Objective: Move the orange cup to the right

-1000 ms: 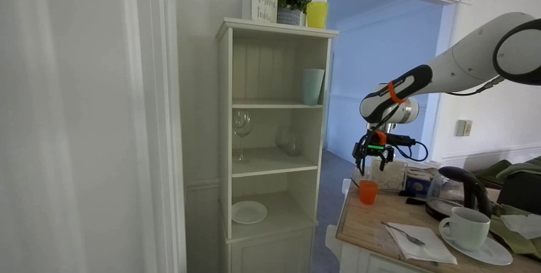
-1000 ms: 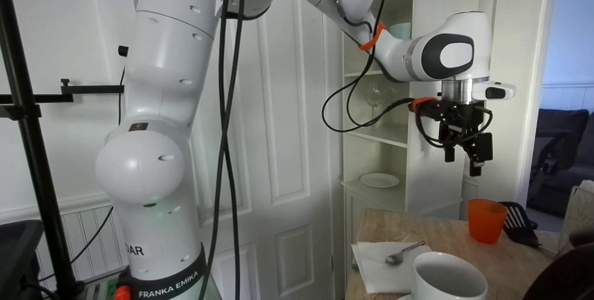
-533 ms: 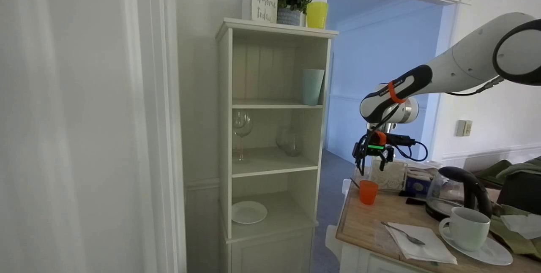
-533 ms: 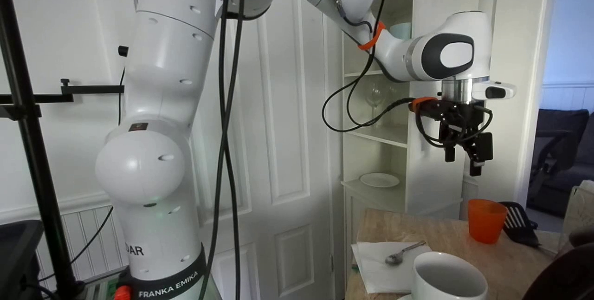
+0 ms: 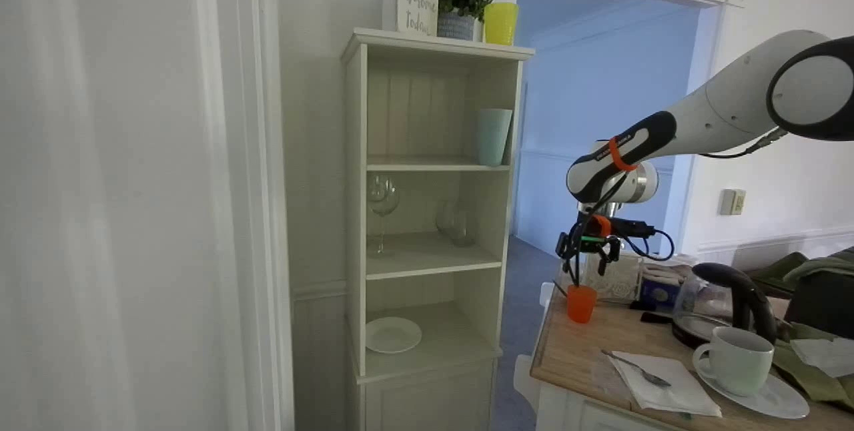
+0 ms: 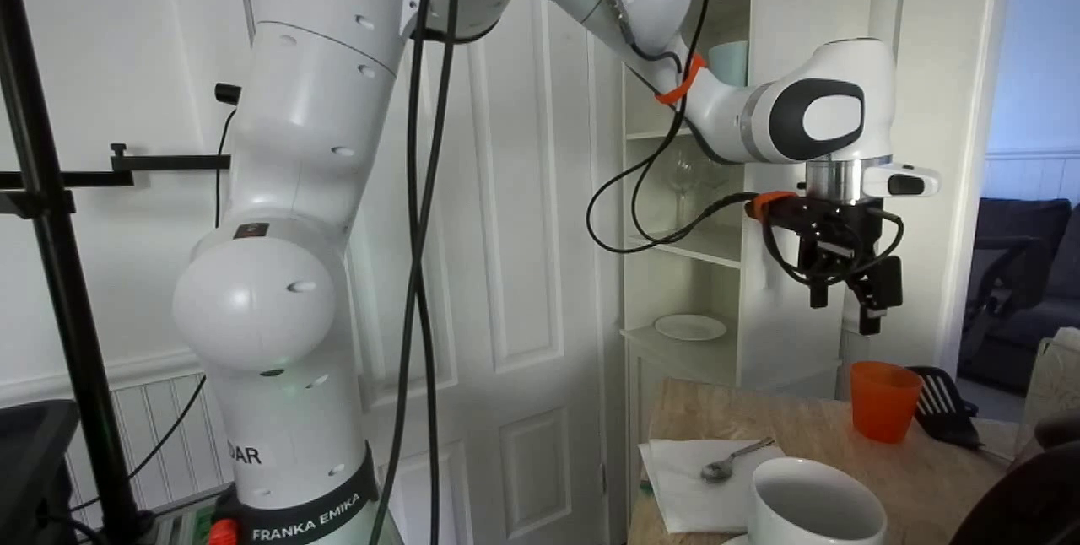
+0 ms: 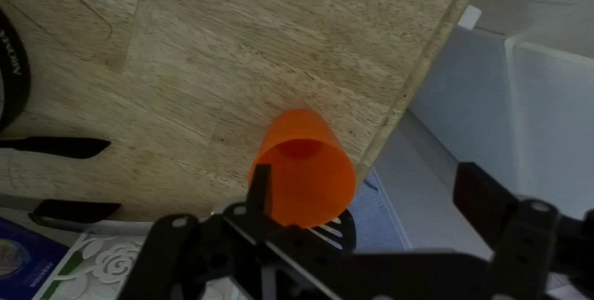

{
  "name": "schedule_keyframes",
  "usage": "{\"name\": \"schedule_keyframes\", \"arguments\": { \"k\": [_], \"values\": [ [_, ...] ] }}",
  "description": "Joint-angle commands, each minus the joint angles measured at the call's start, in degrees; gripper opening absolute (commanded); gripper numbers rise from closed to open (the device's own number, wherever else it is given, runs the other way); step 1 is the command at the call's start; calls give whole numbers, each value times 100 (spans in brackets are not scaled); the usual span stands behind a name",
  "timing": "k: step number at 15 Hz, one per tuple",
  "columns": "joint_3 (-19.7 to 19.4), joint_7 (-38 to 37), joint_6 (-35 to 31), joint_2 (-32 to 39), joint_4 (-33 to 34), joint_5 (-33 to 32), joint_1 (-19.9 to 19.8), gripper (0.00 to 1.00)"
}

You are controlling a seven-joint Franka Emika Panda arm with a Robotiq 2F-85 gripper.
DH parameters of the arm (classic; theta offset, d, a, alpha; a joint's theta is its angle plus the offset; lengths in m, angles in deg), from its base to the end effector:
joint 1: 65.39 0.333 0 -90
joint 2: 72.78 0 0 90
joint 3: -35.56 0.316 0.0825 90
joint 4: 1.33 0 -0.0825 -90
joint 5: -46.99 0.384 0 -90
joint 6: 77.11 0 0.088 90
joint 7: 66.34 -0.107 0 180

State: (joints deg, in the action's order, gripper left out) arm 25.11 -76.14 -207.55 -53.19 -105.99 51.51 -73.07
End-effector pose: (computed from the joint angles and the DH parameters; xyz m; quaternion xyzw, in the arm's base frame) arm 0.6175 -0.1913 0.3615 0.9646 -0.2573 0.0572 0.0028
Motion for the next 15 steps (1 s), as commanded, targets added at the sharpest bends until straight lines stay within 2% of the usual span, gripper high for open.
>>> {"name": "schedule_keyframes", "arguments": {
  "k": [1, 15],
  "values": [
    [84, 356, -118, 286, 202, -11, -145, 100],
    [253, 1012, -447, 936, 640, 7, -204, 100]
  ]
}}
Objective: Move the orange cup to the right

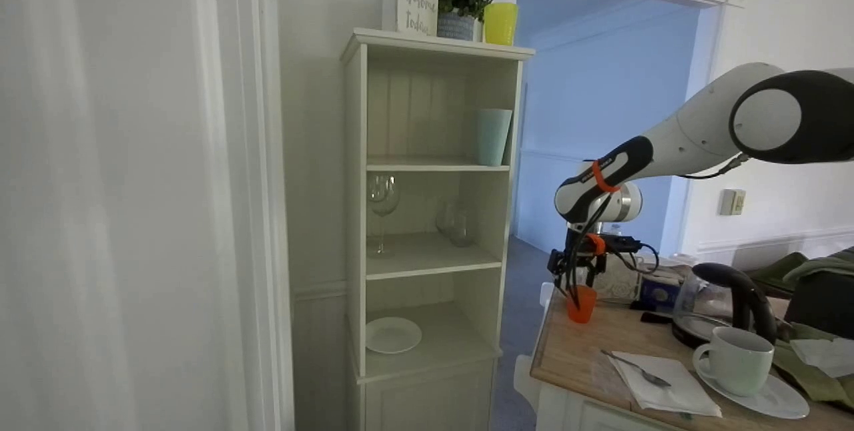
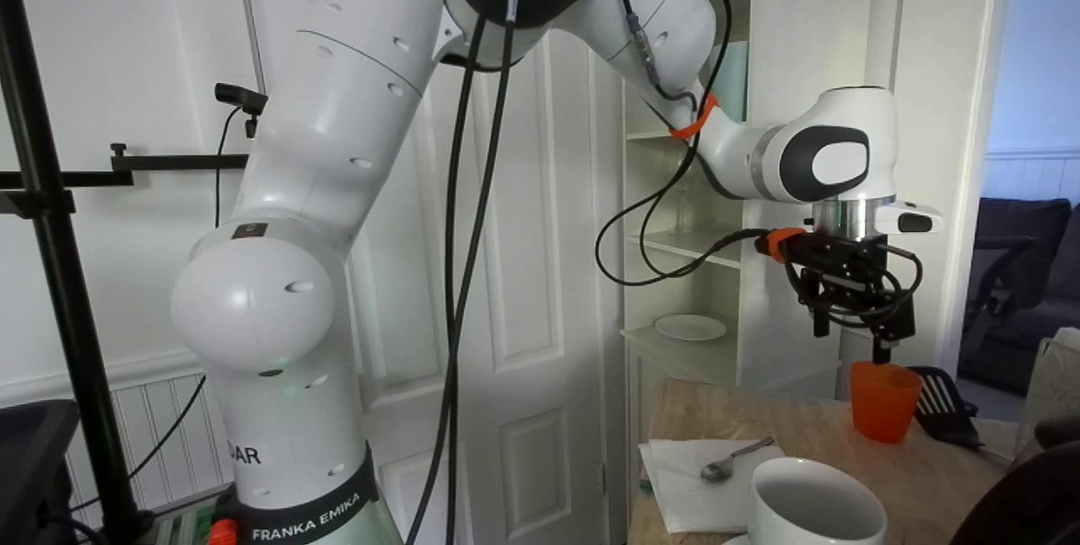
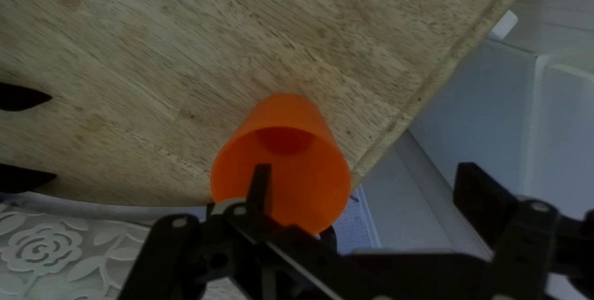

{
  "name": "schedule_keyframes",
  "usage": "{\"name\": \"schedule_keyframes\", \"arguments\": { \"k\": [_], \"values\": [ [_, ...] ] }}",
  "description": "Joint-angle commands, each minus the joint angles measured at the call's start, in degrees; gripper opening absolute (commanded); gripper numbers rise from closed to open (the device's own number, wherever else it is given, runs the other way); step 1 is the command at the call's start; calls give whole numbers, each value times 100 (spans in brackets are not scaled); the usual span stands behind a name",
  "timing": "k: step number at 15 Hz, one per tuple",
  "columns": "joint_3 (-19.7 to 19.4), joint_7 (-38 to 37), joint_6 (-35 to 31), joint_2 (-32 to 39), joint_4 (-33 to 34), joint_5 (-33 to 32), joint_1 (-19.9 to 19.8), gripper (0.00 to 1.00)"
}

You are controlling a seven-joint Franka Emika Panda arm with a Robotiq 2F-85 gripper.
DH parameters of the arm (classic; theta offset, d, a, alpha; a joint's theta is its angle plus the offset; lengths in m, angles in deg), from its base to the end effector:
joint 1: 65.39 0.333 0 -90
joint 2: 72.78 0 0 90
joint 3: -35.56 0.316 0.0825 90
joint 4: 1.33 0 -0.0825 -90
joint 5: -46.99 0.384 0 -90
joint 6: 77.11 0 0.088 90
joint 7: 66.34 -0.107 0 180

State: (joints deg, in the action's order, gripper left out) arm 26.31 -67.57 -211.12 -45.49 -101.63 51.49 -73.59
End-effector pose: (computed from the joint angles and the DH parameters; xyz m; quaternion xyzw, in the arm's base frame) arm 0.6448 -0.1904 0.3142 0.9825 -0.1764 0.0581 0.0148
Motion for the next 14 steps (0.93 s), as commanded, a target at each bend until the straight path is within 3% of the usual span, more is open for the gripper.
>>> {"name": "schedule_keyframes", "arguments": {
  "k": [1, 2, 6, 8, 11, 13, 14],
  "values": [
    [138, 168, -103, 200, 230, 9, -156, 100],
    [142, 174, -82, 233, 254, 14, -163, 79],
    [130, 190, -91, 331, 323, -22, -170, 52],
    [127, 197, -77, 374, 348, -27, -183, 47],
    [136, 236, -54, 407, 352, -24, -209, 30],
    [132, 253, -51, 430, 364, -33, -217, 18],
    [127, 257, -62, 444, 372, -37, -221, 5]
  ]
}}
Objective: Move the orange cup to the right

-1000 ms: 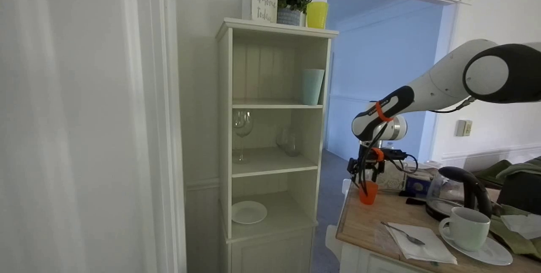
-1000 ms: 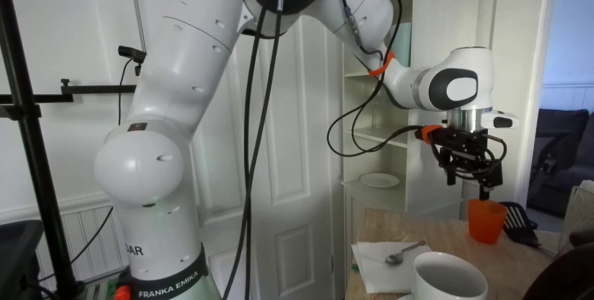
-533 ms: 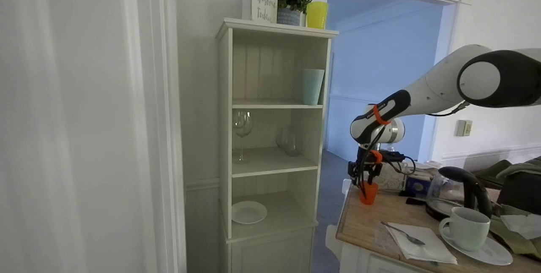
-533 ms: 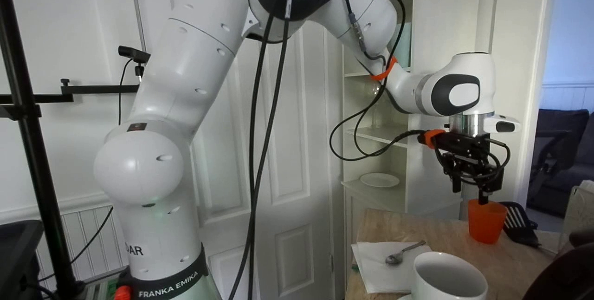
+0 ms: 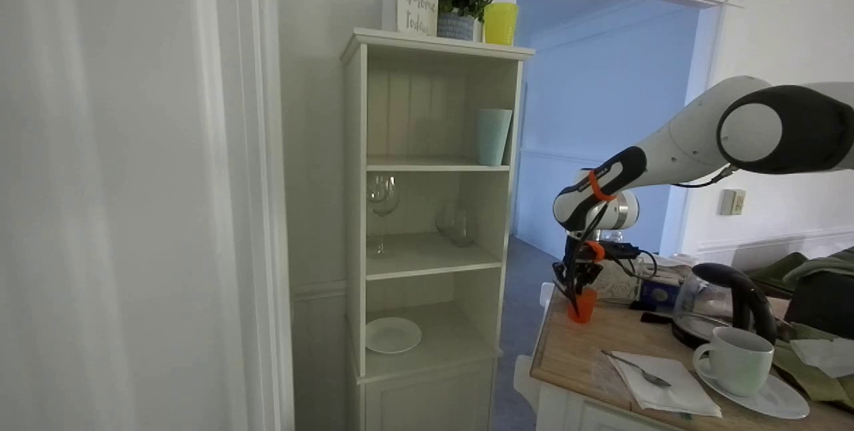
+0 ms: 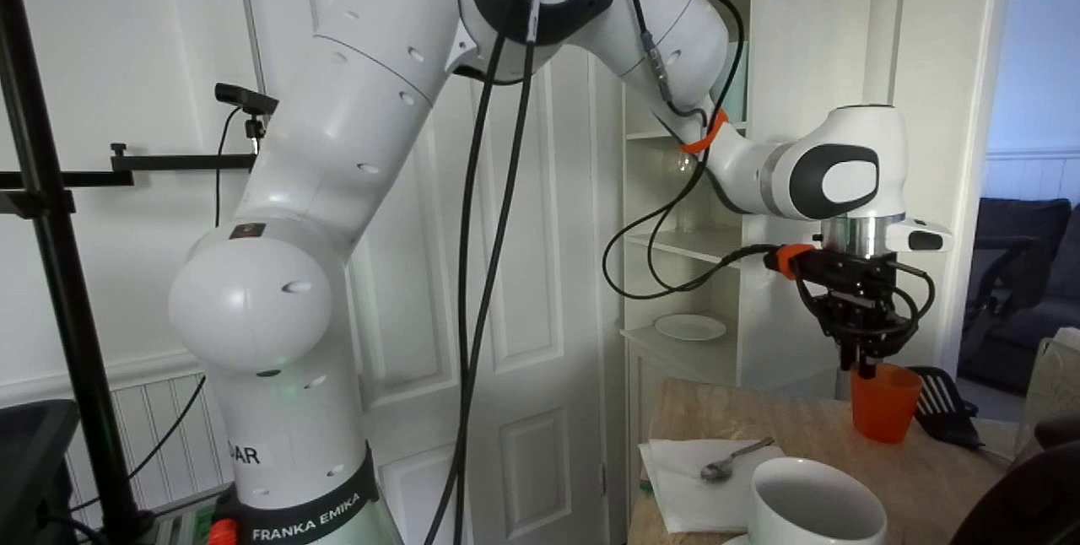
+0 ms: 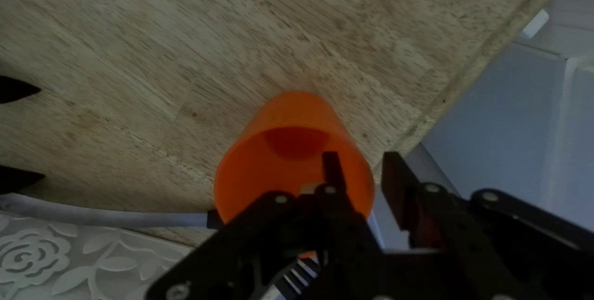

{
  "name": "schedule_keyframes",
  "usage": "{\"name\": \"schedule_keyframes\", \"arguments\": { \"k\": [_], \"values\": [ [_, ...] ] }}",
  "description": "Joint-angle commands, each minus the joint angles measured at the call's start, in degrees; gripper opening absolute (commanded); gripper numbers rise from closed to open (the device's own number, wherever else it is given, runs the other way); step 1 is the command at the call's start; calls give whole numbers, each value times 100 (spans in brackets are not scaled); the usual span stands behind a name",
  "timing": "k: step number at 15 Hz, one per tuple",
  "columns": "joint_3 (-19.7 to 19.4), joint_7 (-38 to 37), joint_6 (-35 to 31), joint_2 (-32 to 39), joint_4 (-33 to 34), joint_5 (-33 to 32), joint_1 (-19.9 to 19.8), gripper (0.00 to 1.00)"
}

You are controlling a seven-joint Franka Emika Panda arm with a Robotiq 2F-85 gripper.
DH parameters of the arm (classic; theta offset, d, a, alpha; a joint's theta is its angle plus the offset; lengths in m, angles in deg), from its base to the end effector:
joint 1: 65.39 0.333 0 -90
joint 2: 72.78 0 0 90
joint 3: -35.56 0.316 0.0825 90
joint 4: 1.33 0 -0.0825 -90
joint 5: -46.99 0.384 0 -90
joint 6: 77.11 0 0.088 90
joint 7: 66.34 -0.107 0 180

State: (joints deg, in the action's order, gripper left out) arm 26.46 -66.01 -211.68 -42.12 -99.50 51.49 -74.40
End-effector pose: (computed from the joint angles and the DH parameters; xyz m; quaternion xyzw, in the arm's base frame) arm 0.6516 -0.1997 0.2924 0.9844 -0.1671 0.0516 0.0188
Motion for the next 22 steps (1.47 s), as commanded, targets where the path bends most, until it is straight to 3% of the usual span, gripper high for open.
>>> {"name": "schedule_keyframes", "arguments": {
  "k": [1, 4, 9, 14, 17, 22],
  "values": [
    [106, 101, 0, 118, 168, -45, -141, 0],
    [92, 92, 83, 61, 161, -68, -147, 0],
    [-26, -739, 604, -391, -5, -23, 28, 1],
    [-173, -1620, 910, -1267, -495, -269, 231, 1],
    [-340, -2231, 982, -1805, -851, -752, 351, 1],
    [-433, -2558, 1423, -2840, -1596, -1176, 180, 1]
  ]
}}
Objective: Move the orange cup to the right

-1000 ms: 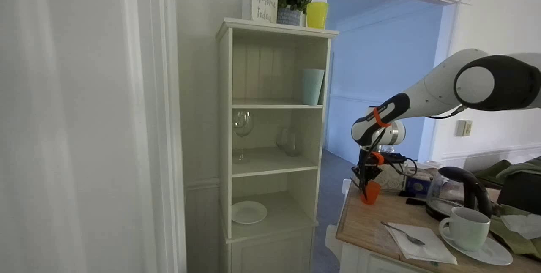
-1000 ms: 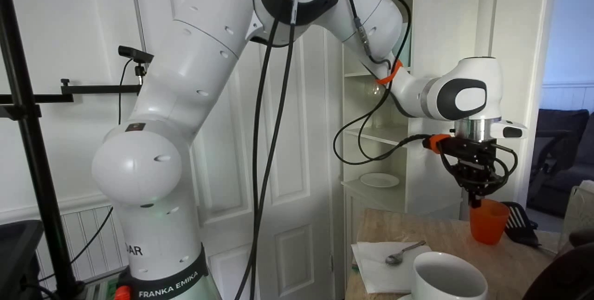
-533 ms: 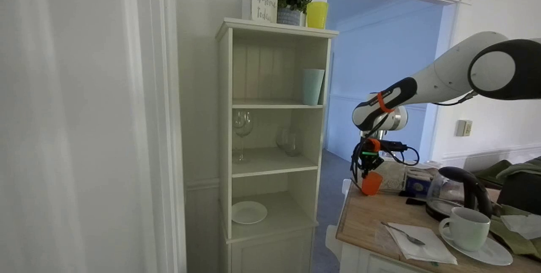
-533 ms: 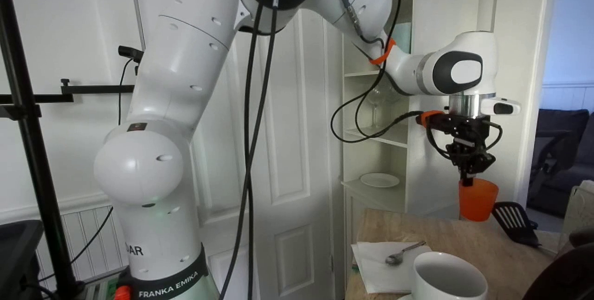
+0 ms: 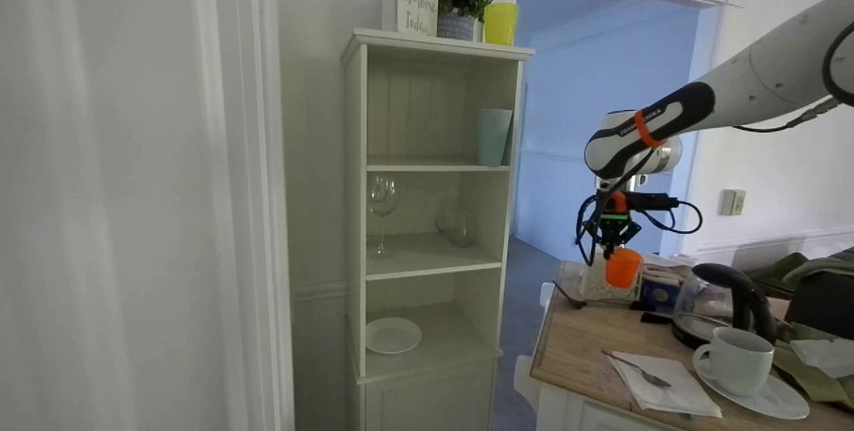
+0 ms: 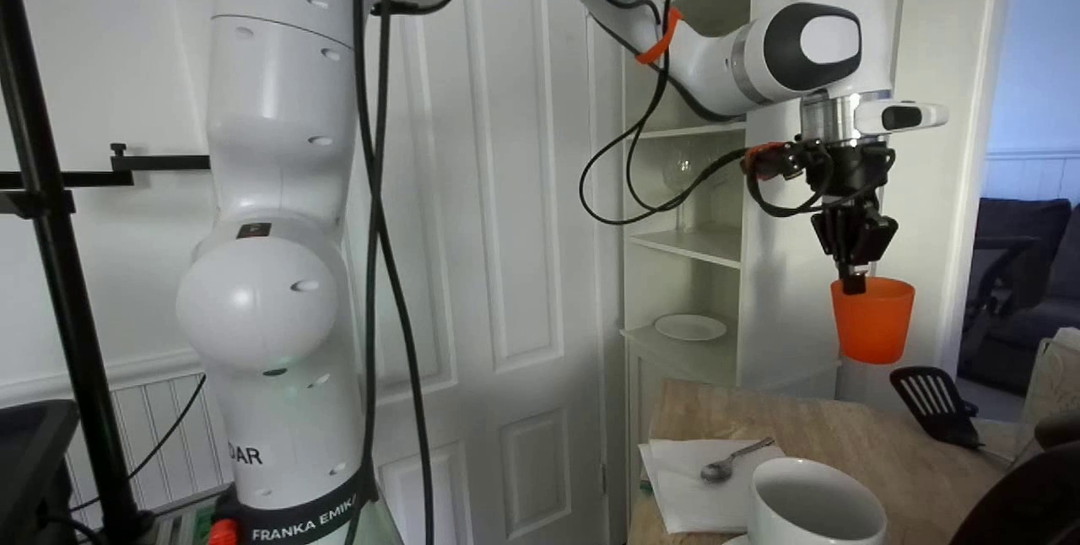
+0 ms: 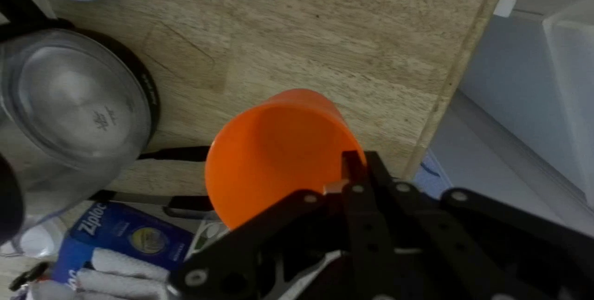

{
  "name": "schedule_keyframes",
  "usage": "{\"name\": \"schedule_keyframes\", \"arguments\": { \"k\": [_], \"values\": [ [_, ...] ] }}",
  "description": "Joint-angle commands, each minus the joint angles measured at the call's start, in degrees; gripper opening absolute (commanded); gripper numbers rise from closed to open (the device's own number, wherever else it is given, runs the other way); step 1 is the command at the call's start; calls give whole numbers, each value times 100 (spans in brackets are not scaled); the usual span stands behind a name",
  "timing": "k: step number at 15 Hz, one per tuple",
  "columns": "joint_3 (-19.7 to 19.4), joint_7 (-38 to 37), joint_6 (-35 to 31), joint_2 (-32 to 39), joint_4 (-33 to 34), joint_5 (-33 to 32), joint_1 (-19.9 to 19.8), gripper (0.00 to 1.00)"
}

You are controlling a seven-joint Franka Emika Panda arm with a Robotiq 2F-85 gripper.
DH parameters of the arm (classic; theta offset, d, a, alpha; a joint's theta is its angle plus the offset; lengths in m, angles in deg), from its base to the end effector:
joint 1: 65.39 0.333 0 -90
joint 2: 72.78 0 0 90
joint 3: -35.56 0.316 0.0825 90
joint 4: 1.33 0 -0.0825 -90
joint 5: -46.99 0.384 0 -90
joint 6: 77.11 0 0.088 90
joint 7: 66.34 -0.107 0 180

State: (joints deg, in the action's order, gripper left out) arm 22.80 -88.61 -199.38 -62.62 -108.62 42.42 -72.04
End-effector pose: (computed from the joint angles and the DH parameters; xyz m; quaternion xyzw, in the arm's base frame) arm 0.5781 -0.2012 0.4293 0.9400 -0.3340 0.0452 0.0529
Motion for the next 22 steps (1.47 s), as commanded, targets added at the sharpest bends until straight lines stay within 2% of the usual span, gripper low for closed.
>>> {"name": "schedule_keyframes", "arguments": {
  "k": [1, 12, 18, 22],
  "values": [
    [-86, -380, 300, -981, -798, -298, -109, 1],
    [-177, -1196, 415, -2611, -2197, -628, -1155, 1],
    [-248, -1337, 543, -3024, -2618, -500, -1604, 1],
    [-325, -1479, 704, -3017, -2710, -721, -1976, 1]
  ]
}}
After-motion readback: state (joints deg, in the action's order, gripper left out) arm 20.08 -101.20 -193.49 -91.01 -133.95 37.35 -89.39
